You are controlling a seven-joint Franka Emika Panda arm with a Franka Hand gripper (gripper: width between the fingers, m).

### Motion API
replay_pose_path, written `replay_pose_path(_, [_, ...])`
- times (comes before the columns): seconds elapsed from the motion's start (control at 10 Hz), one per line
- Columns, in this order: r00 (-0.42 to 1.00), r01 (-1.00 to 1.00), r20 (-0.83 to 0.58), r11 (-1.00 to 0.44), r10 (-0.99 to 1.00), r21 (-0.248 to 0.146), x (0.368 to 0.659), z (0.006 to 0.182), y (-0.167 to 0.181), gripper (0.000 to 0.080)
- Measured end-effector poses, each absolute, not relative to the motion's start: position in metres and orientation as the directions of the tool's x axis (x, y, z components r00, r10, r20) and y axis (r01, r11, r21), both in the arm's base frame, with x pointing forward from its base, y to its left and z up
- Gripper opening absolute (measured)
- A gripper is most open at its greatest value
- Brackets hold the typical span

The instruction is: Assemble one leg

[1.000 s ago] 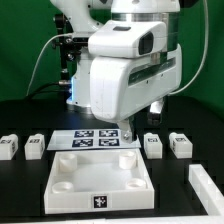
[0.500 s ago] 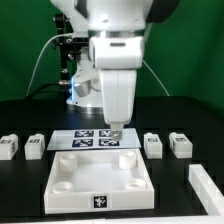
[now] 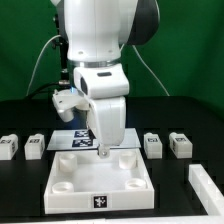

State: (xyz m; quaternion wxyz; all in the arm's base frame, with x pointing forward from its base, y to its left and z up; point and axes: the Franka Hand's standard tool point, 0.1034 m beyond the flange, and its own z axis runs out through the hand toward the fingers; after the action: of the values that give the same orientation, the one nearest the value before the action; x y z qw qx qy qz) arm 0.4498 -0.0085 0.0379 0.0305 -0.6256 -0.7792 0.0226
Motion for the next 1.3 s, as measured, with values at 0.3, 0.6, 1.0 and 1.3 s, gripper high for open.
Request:
replay_pose_path(0.3, [-0.127, 0.985, 0.021, 0.129, 0.992, -0.112, 0.438, 0.022, -0.006, 0.0650])
replay_pose_path(0.6, [-0.083, 0.975, 0.018, 0.085, 0.996, -0.206, 0.435, 0.020, -0.018, 0.0650])
replay_pose_path(1.0, [-0.082, 0.974, 0.018, 0.084, 0.996, -0.210, 0.434, 0.019, -0.018, 0.0385])
replay_pose_path(1.3, [-0.082, 0.975, 0.018, 0.084, 0.996, -0.208, 0.434, 0.020, -0.018, 0.0078])
